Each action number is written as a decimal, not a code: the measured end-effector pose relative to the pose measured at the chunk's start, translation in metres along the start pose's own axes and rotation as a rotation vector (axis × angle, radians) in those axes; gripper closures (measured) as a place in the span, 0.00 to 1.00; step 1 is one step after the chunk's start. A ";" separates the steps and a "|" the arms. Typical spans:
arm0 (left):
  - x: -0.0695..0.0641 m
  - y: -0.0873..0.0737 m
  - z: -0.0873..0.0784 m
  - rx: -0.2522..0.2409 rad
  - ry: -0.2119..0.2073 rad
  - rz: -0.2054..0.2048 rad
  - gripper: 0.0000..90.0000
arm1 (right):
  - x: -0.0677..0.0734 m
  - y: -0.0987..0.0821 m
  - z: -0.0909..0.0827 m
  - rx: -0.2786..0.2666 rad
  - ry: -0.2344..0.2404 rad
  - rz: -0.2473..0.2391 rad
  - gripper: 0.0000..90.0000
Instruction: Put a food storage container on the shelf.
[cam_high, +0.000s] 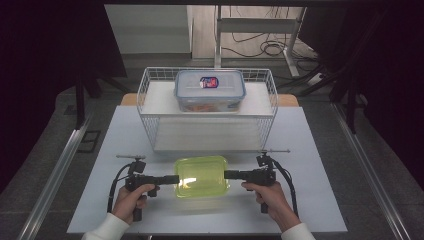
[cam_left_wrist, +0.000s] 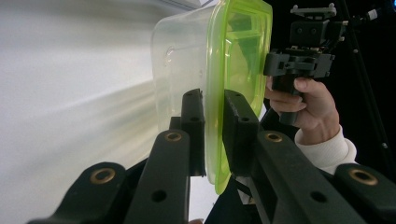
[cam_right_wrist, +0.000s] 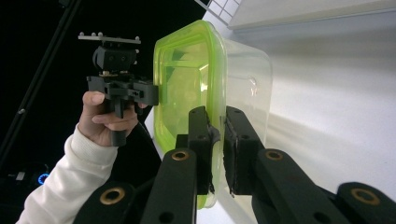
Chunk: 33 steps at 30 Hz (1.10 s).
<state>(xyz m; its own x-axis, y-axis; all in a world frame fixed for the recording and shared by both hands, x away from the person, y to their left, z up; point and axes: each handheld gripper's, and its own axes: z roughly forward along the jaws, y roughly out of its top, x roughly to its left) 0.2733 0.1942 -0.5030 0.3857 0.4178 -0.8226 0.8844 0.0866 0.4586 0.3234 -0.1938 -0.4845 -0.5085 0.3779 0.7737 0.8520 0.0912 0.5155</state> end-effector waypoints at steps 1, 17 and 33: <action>-0.001 0.001 0.000 -0.001 0.000 0.004 0.89 | 0.001 0.000 -0.001 0.003 0.002 0.003 0.91; -0.029 0.031 -0.006 0.006 -0.014 0.023 0.89 | 0.021 0.022 -0.018 -0.026 0.017 -0.015 0.91; -0.078 0.080 -0.027 -0.019 -0.024 0.087 0.89 | 0.064 0.070 -0.041 -0.082 0.049 -0.075 0.91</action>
<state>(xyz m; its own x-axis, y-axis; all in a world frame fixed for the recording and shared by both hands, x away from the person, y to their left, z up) 0.3068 0.1933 -0.3933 0.4668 0.4028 -0.7873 0.8424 0.0685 0.5345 0.3459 -0.2007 -0.3841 -0.5776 0.3273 0.7478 0.7993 0.0411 0.5995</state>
